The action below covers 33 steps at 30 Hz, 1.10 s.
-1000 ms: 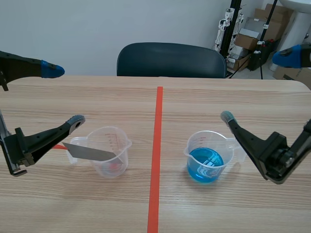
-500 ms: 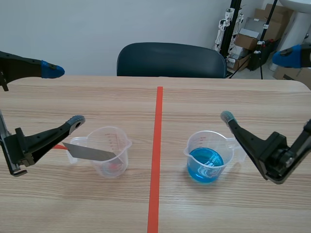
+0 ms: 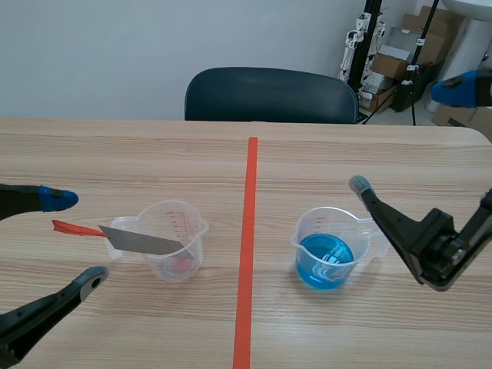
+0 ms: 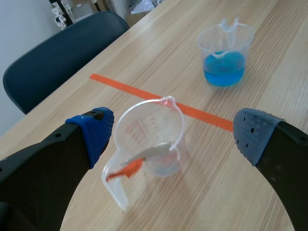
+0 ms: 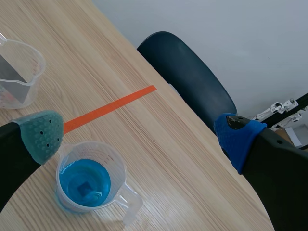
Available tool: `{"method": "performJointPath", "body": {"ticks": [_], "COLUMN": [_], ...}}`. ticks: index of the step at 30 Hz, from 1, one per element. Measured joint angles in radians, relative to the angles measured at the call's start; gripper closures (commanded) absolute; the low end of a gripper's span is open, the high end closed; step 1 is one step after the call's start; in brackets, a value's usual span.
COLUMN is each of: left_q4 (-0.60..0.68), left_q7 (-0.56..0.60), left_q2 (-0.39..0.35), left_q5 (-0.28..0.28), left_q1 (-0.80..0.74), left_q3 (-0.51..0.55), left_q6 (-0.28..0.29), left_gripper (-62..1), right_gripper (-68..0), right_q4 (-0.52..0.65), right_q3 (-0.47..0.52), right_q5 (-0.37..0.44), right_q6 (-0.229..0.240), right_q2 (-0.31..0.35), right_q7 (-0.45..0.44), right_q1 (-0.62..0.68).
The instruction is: Do the redox reaction experiment. lift the metal plate out of the left beaker
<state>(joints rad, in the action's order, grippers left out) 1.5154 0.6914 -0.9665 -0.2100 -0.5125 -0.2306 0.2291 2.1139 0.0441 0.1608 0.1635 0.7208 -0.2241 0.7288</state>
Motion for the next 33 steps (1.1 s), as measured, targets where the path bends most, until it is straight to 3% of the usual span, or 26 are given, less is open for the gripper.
{"method": "performJointPath", "body": {"ticks": [5,10,14,25,31,33], "left_q4": [-0.073,-0.140,-0.207,-0.372,-0.376,-0.375], "left_q7": [0.162,0.315,0.407,0.569,0.602,0.603], "left_q2": [0.000,0.000,0.017,0.224,0.346,0.388], "left_q5": [-0.002,-0.059,-0.082,-0.079,-0.079,-0.078], "left_q1": [-0.159,-0.283,-0.325,-0.327,-0.324,-0.323], "left_q3": [0.095,0.187,0.196,0.194,0.194,0.194], "left_q6": [-0.005,-0.011,-0.011,-0.009,-0.008,-0.008], "left_gripper": [-52.3,-52.3,-52.3,-52.3,-52.3,-52.3], "right_gripper": [-67.9,-67.9,-67.9,-67.9,-67.9,-67.9], "right_q4": [0.000,0.000,0.000,0.000,-0.020,-0.032], "right_q3": [0.000,0.000,0.000,0.000,0.000,0.000], "right_q5": [0.002,0.080,0.122,0.252,0.262,0.275], "right_q6": [0.000,0.000,0.000,0.001,0.002,0.022], "right_q2": [0.015,0.092,0.156,0.309,0.319,0.319], "right_q7": [-0.014,-0.029,-0.031,-0.070,-0.138,-0.164], "right_q1": [0.000,0.000,0.000,0.000,0.000,0.000]}}
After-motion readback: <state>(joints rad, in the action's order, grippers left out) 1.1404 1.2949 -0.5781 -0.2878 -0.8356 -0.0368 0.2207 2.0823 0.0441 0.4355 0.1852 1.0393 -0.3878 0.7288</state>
